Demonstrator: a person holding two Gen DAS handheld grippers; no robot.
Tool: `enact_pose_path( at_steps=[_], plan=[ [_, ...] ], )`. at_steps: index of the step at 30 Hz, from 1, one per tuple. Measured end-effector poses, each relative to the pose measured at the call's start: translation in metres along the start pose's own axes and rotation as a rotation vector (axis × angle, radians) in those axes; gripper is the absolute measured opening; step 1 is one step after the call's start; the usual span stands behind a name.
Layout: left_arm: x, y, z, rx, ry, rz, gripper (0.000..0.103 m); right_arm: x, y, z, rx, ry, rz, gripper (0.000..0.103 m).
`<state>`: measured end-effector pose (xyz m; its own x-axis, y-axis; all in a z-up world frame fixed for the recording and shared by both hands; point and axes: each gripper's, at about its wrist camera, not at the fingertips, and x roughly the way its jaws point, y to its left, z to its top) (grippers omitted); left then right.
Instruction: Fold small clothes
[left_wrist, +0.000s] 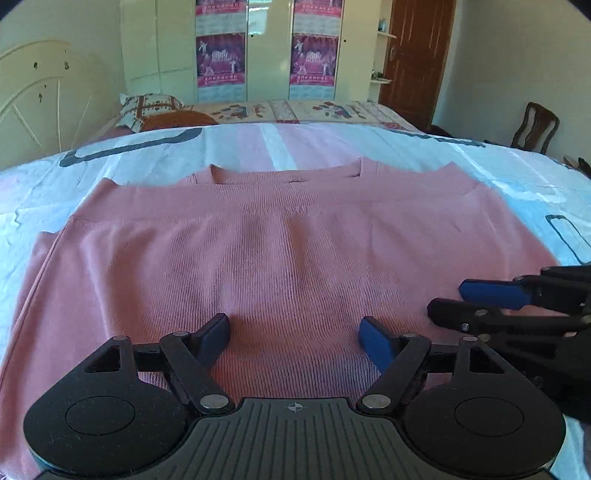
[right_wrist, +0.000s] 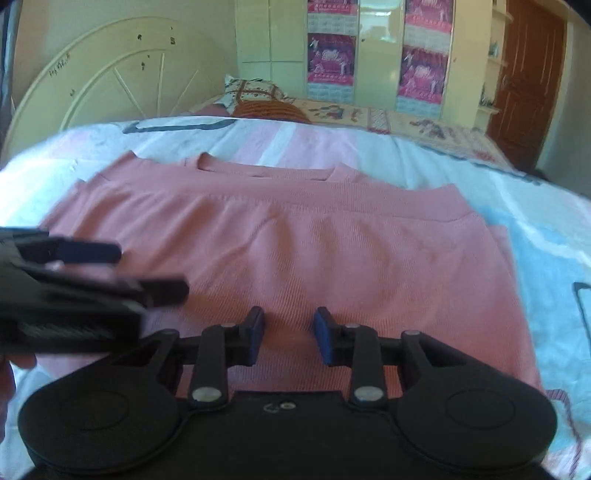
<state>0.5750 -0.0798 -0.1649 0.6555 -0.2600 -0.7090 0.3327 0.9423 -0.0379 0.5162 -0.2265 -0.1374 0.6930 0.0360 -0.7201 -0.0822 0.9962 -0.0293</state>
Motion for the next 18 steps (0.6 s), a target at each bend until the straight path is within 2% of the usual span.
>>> enact_pose_path(
  at_steps=[2,4,6,7,9,10,13,15,18],
  plan=[
    [-0.019,-0.002,-0.002,0.024,-0.011,0.008,0.077,-0.009,-0.002,0.002,0.012,0.011,0.006,0.032],
    [-0.047,-0.001,-0.010,0.033,-0.084,-0.004,0.078,-0.034,0.002,-0.001,-0.001,-0.034,0.028,0.034],
    [-0.057,0.002,-0.017,0.014,-0.070,-0.005,0.078,-0.044,0.012,-0.009,-0.010,-0.026,0.071,0.034],
    [-0.057,0.004,-0.024,0.012,-0.062,0.011,0.078,-0.043,0.015,-0.014,-0.006,-0.001,0.088,0.029],
    [-0.049,0.010,-0.039,0.007,0.003,0.034,0.077,-0.033,0.022,-0.025,-0.002,0.071,0.107,0.035],
    [-0.051,0.013,-0.044,0.011,0.000,0.031,0.077,-0.029,0.024,-0.031,-0.011,0.090,0.105,0.035],
    [-0.067,0.028,-0.057,0.029,-0.008,0.093,0.078,-0.042,0.022,-0.036,-0.046,0.072,0.079,0.034],
    [-0.076,0.059,-0.067,-0.044,0.000,0.128,0.078,-0.054,0.000,-0.040,-0.010,0.061,0.021,0.034],
    [-0.092,0.106,-0.085,-0.163,-0.008,0.168,0.077,-0.065,-0.053,-0.054,0.081,0.077,-0.099,0.032]
  ],
)
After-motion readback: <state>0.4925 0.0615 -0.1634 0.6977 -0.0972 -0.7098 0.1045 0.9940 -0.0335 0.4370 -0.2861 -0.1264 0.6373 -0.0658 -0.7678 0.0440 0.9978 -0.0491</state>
